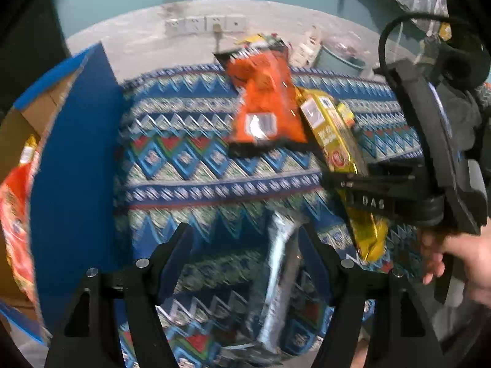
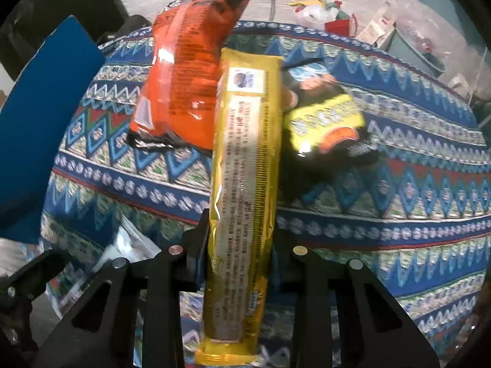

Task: Organize snacks
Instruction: 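Grasp the silver bar with the left gripper while the right grasps the long yellow pack, then lift both held packs and carry them over the cardboard box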

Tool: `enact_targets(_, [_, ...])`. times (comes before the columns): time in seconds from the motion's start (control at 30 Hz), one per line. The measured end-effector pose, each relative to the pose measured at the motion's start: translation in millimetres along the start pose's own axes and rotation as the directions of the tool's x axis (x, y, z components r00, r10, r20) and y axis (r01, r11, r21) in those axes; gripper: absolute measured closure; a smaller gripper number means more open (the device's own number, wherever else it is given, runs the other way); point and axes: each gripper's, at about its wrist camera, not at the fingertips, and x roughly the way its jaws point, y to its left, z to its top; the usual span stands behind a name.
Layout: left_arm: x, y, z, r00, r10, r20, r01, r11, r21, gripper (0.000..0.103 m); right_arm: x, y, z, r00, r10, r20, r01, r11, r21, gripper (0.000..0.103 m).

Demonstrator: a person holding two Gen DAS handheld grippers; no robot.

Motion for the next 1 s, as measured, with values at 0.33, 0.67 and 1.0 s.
enact_targets(0.33, [26.6, -26.8, -23.1, 0.996, 0.002, -0.09, 0.006, 0.997, 0.083, 0.031, -25.5, -25.6, -31.4, 0.998, -0.053, 0.025, 0.054, 0.998, -0.014, 0.073])
enact_targets(0.67, [39.1, -24.8, -29.0, 0.993, 0.004, -0.115, 0.009, 0.993, 0.115, 0.071, -46.6, -23.6, -29.7, 0.996, -0.054, 0.077, 0.054, 0.999, 0.004, 0.073])
enact_targets(1.0, [22.6, -32.6, -14.7, 0.999, 0.053, -0.013, -0.051, 0.986, 0.157, 0.071, -75.0, -13.7, -12.2, 0.985, -0.052, 0.167, 0.057, 0.998, -0.028, 0.073])
